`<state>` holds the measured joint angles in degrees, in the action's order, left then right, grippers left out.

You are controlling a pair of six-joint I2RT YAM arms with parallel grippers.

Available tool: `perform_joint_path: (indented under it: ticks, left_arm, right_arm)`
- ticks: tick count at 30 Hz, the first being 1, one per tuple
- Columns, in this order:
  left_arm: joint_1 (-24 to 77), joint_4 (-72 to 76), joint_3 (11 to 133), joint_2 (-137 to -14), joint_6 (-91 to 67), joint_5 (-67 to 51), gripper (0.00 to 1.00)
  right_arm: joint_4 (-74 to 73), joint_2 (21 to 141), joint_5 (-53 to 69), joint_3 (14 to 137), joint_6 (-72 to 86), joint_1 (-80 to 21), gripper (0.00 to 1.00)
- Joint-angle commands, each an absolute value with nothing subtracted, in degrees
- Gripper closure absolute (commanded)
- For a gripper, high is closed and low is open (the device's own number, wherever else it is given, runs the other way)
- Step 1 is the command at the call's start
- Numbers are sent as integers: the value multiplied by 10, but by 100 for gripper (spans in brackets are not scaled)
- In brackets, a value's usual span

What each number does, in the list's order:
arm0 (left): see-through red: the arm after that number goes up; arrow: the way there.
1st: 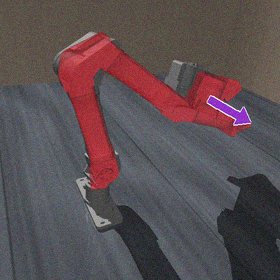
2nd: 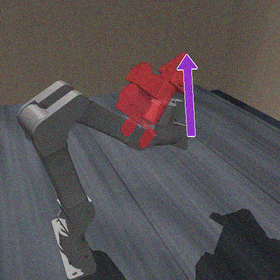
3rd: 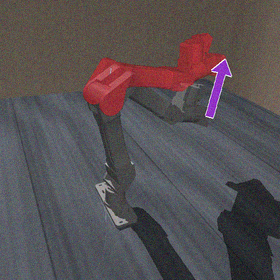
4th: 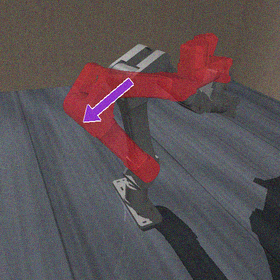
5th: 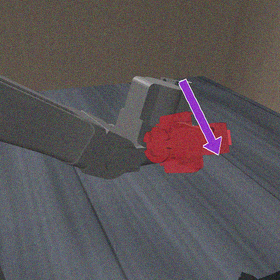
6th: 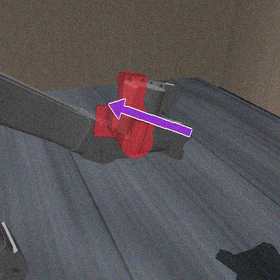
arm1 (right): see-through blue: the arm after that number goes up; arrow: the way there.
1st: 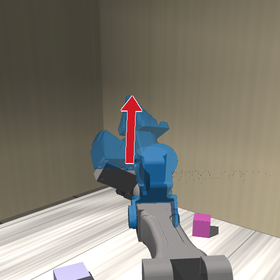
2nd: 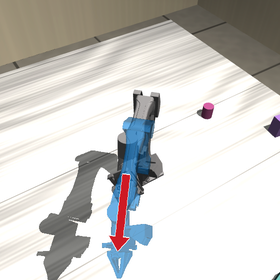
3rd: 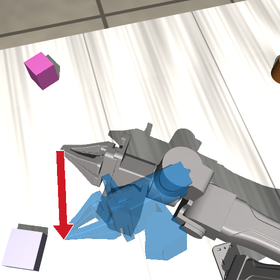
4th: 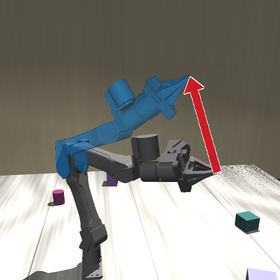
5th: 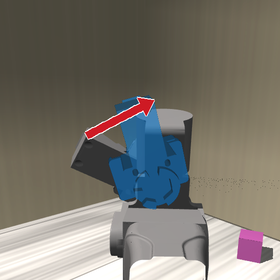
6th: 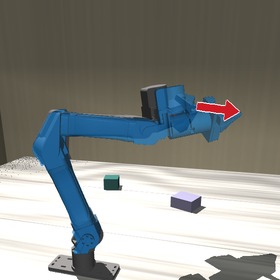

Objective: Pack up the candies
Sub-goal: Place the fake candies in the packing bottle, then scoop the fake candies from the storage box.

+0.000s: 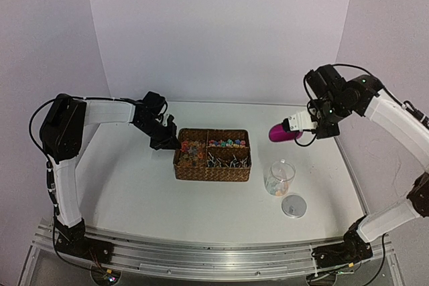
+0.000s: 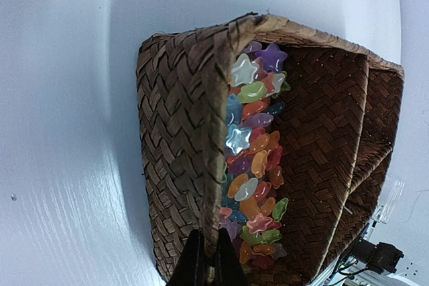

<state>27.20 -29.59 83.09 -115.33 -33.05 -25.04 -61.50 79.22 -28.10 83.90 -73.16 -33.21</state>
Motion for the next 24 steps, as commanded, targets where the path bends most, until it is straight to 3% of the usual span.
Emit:
perform_joint_path:
  ticks: [1, 8, 24]
  left_arm:
    - [255, -323, 814, -1151, -328, -212, 99]
    - [256, -320, 805, -1142, -326, -206, 94]
    - [258, -334, 825, -1136, -321, -207, 85]
  right_arm:
    - [-516, 858, -280, 920, -713, -341, 100]
    - [-455, 1040, -356, 1026, -751, -380, 100]
    - [-393, 1162, -497, 992, -878, -451, 100]
